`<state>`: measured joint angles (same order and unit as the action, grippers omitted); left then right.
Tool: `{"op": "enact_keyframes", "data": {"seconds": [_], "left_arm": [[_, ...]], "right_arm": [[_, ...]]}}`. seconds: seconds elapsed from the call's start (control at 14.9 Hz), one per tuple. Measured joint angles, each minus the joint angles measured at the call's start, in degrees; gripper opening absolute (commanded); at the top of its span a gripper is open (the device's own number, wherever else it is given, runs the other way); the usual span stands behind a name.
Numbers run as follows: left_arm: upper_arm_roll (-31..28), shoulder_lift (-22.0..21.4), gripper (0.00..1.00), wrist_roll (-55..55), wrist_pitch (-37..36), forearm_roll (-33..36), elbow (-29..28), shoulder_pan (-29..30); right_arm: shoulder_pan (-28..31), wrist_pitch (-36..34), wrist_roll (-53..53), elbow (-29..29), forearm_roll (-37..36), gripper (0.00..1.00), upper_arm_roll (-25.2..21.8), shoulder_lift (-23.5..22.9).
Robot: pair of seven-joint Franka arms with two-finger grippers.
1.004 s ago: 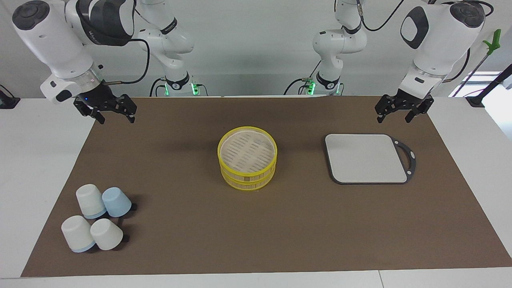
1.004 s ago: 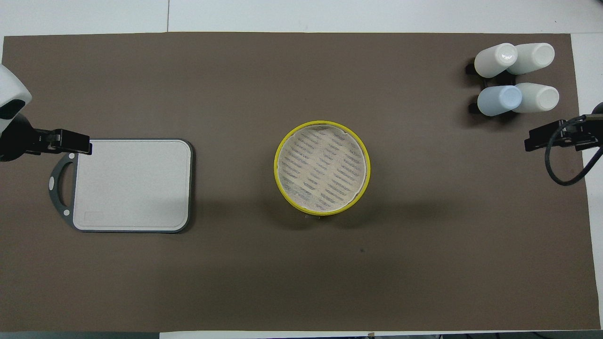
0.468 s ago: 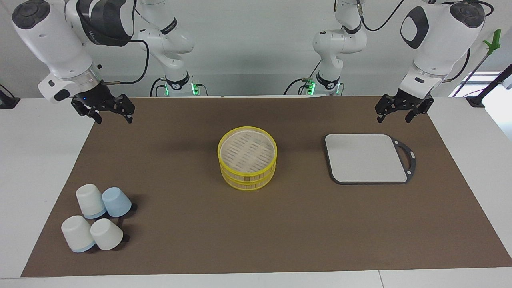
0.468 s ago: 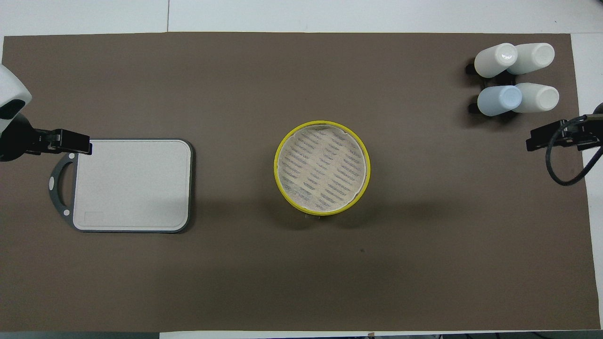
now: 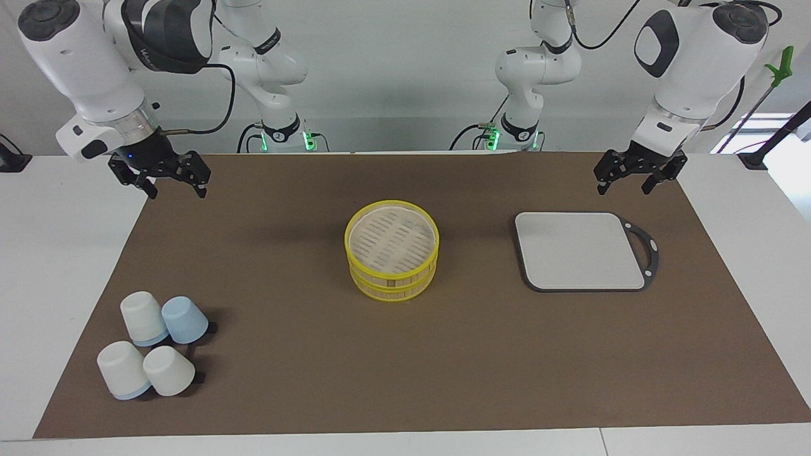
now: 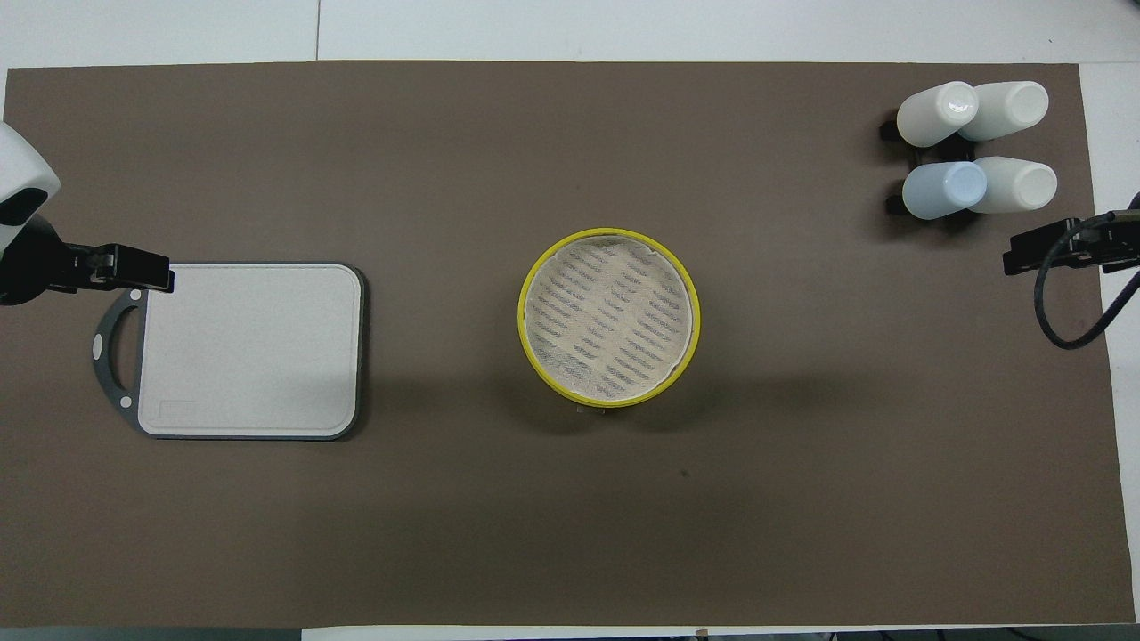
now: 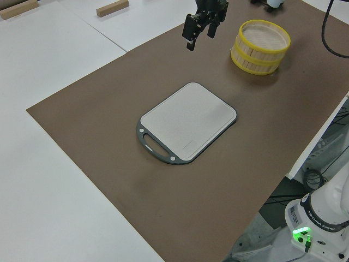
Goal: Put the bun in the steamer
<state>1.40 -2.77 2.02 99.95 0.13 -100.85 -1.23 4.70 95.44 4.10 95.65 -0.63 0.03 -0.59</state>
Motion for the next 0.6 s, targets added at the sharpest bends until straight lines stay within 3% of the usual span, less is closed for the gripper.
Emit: {"op": "enact_keyframes", "data": {"seconds": [0.6], "left_arm": [[0.0, 0.0, 1.0, 0.0, 0.0, 0.0, 0.0, 0.0]], "right_arm": [[0.0, -0.1, 1.2, 0.0, -0.7, 1.0, 0.0, 0.0]]}}
